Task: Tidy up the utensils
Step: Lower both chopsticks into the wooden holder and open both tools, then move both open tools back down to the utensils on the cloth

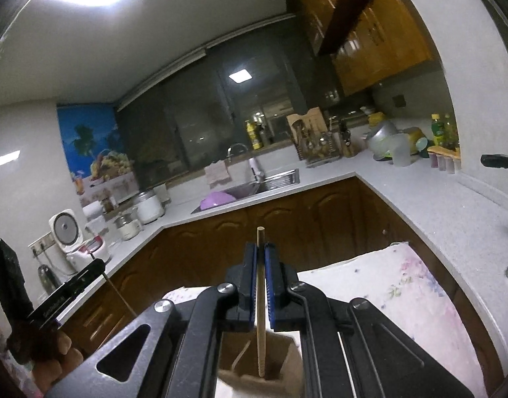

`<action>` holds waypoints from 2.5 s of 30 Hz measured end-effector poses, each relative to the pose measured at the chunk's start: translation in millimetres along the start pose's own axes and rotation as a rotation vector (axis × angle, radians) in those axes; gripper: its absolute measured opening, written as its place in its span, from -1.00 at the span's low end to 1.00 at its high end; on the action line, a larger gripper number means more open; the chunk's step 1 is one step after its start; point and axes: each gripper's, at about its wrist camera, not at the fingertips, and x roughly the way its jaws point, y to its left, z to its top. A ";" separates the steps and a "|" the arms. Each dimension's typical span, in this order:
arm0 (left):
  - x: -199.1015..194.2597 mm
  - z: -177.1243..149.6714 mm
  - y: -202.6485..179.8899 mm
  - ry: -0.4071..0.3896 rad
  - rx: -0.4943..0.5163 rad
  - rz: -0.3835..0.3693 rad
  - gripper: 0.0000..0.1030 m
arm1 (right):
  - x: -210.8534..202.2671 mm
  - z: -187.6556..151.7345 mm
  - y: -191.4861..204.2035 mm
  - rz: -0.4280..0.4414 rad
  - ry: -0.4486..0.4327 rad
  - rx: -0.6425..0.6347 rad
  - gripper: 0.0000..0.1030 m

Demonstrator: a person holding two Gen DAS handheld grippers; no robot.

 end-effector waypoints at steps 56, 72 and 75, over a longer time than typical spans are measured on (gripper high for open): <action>11.7 -94.1 29.3 0.196 -0.010 0.149 0.80 | 14.0 -75.7 -43.6 0.044 0.130 0.151 0.81; -82.4 -149.4 29.2 0.320 0.018 0.156 0.90 | -73.4 -125.8 -16.7 0.038 0.188 0.062 0.89; -94.2 -155.3 27.4 0.334 0.021 0.152 0.90 | -86.8 -136.9 -16.6 0.033 0.204 0.053 0.89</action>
